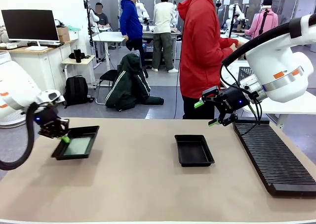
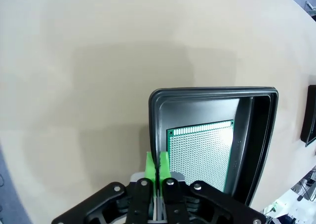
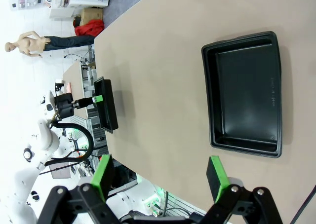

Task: Inspect and transfer BCBs to ESD trays.
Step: Pick up the ESD tray and place it on the left side of the table.

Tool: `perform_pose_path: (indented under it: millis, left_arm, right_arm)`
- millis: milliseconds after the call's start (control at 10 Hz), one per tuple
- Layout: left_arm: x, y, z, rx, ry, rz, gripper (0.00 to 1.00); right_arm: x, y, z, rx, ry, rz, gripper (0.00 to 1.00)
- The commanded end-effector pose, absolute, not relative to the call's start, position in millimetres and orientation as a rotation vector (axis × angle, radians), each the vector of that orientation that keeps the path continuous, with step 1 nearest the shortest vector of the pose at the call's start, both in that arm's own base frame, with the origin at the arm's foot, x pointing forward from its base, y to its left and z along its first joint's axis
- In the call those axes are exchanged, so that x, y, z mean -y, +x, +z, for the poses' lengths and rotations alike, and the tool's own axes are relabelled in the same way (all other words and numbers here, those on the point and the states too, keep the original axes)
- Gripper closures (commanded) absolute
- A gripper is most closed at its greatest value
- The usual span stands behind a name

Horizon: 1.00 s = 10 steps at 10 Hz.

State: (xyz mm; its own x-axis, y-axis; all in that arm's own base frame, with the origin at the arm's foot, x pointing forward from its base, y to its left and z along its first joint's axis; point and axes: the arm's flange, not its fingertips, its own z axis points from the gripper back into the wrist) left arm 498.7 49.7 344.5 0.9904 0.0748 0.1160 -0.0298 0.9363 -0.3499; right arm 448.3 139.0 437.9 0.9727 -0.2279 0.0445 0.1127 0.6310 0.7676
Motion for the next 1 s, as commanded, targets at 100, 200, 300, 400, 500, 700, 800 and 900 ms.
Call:
perform_pose_path:
  millis: [100,200,300,400,500,700,800,900]
  left_arm:
    - [-95.9,501.0,349.1,0.102,-0.309,0.014,0.96]
    - [-110.4,501.1,349.0,0.104,-0.3,0.005,0.96]
    - [-122.2,501.1,347.7,0.111,-0.294,0.016,0.96]
    - [-130.8,501.8,343.1,0.115,-0.28,0.026,0.96]
    - [-133.7,501.3,338.6,0.117,-0.275,0.022,0.96]
    - [-135.6,500.7,326.9,0.124,-0.259,0.036,0.96]
    - [-136.1,500.2,319.6,0.135,-0.273,0.034,0.96]
    - [-134.7,499.8,311.7,0.145,-0.265,0.049,0.96]
  right_arm:
    - [-138.9,448.5,438.7,0.141,0.865,-0.196,0.0]
    - [-138.9,448.5,438.7,0.141,0.865,-0.196,0.0]
    - [-138.9,448.5,438.7,0.141,0.865,-0.196,0.0]
    - [-138.9,448.5,438.7,0.141,0.865,-0.196,0.0]
    - [-138.9,448.5,438.7,0.141,0.865,-0.196,0.0]
    - [-138.9,448.5,438.7,0.141,0.865,-0.196,0.0]
    - [-138.9,448.5,438.7,0.141,0.865,-0.196,0.0]
    - [-138.9,448.5,438.7,0.141,0.865,-0.196,0.0]
